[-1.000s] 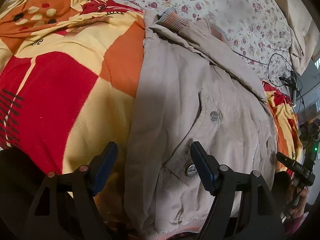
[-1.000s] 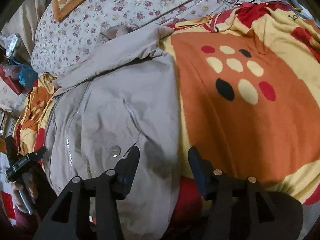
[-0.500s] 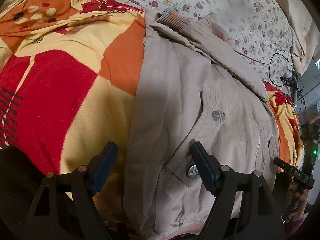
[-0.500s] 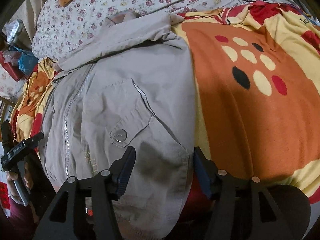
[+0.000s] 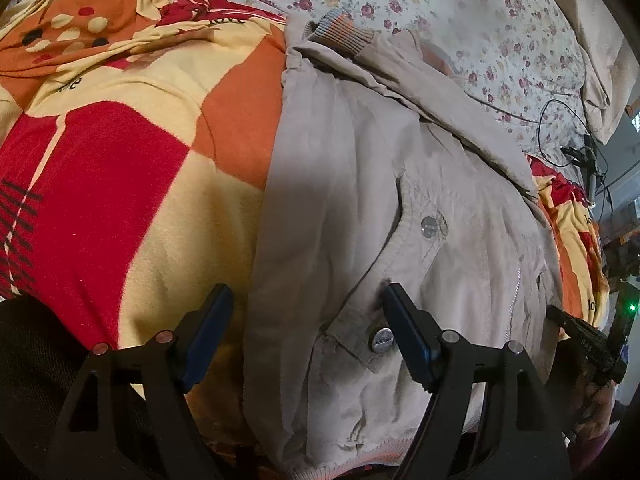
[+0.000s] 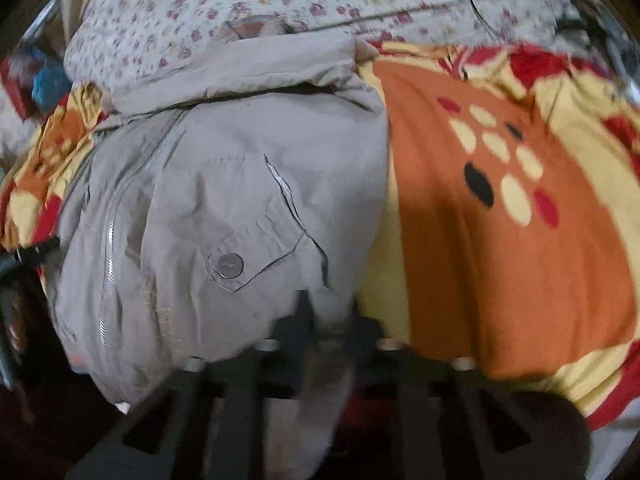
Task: Fold large clothes
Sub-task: 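Grasp the ribbed hem with both grippers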
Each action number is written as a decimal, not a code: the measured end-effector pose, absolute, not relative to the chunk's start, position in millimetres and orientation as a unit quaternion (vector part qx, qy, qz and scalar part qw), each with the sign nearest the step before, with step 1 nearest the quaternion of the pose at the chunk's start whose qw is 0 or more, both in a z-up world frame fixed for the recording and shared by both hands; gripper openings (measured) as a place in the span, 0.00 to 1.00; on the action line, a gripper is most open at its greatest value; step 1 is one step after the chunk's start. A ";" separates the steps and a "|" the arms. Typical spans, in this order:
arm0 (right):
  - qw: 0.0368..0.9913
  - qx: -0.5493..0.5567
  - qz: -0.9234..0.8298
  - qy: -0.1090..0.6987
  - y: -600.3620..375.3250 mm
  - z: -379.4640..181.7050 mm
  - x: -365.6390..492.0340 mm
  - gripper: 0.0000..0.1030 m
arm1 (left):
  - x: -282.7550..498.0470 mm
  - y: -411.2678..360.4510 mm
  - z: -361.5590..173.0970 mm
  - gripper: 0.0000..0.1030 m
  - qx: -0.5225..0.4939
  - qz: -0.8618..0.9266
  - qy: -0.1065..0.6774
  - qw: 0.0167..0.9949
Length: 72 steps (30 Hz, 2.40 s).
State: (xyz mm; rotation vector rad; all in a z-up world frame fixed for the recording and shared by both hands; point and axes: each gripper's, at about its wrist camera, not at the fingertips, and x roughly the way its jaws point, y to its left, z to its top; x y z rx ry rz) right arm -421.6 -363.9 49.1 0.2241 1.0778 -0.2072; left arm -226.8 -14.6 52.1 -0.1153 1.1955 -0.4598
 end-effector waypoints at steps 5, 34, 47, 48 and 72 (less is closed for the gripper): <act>0.846 0.109 -0.113 0.510 -376.2 45.6 -425.1 0.06 | -231.8 -7.3 62.0 0.75 -0.054 -0.216 0.548 0.807; 0.764 0.194 0.060 0.613 -334.5 7.4 -465.9 0.68 | -294.6 -15.0 3.6 0.76 -0.012 -0.270 0.639 0.720; 0.782 0.124 0.053 0.609 -318.5 15.8 -469.5 0.25 | -300.0 0.1 10.8 0.57 -0.028 -0.249 0.619 0.744; 0.787 0.118 0.055 0.604 -317.5 22.0 -470.9 0.25 | -300.5 1.9 12.4 0.53 -0.029 -0.248 0.618 0.745; 0.819 0.286 0.145 0.475 -342.6 96.8 -460.6 0.15 | -284.6 30.0 111.9 0.11 -0.094 -0.329 0.546 0.765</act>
